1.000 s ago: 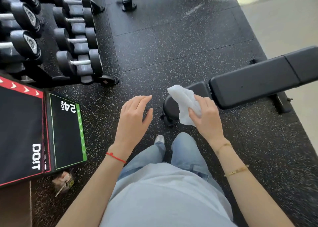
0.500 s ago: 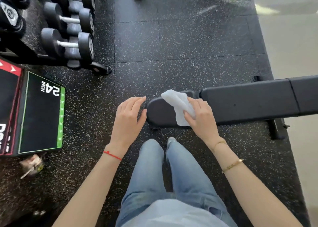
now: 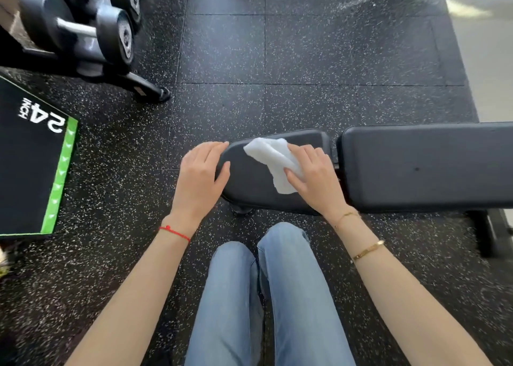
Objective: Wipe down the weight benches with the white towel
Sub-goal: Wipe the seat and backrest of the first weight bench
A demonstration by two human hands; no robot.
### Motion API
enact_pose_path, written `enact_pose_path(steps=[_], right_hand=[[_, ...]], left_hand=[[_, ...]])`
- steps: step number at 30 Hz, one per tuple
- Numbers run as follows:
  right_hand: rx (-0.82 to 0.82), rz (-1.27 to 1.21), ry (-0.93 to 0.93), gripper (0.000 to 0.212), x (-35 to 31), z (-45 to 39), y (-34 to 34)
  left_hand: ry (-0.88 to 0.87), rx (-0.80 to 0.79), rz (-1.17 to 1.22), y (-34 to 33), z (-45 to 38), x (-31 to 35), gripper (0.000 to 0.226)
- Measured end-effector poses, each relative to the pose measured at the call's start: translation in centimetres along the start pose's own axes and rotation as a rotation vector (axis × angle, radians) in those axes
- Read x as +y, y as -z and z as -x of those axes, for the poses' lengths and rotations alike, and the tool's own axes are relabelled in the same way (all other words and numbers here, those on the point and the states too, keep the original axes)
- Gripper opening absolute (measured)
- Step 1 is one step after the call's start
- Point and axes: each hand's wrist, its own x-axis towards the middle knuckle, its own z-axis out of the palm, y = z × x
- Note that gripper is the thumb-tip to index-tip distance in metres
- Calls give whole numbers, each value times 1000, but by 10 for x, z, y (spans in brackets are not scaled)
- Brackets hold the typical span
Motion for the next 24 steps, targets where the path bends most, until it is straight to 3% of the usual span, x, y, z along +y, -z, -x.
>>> enact_pose_path(steps=[6,13,17,20,24], right_hand=[[41,197,6,58,51,1,-67],[234,277,-36,64,92,1,-102],[297,371,207,48,90,-3,-105],[172,133,311,41,92,-11,-109],[-14,88,128,58,97,-30,-114]], left_hand=[[-36,6,-46,-72,5,-36,37],[18,13,-69,-123,-6,-63,46],[19,23,-59,-135,-14,-69,48],[-37,40,-82,-144,-19,-72,47],[-71,42,-90,-155,-26,-79,48]])
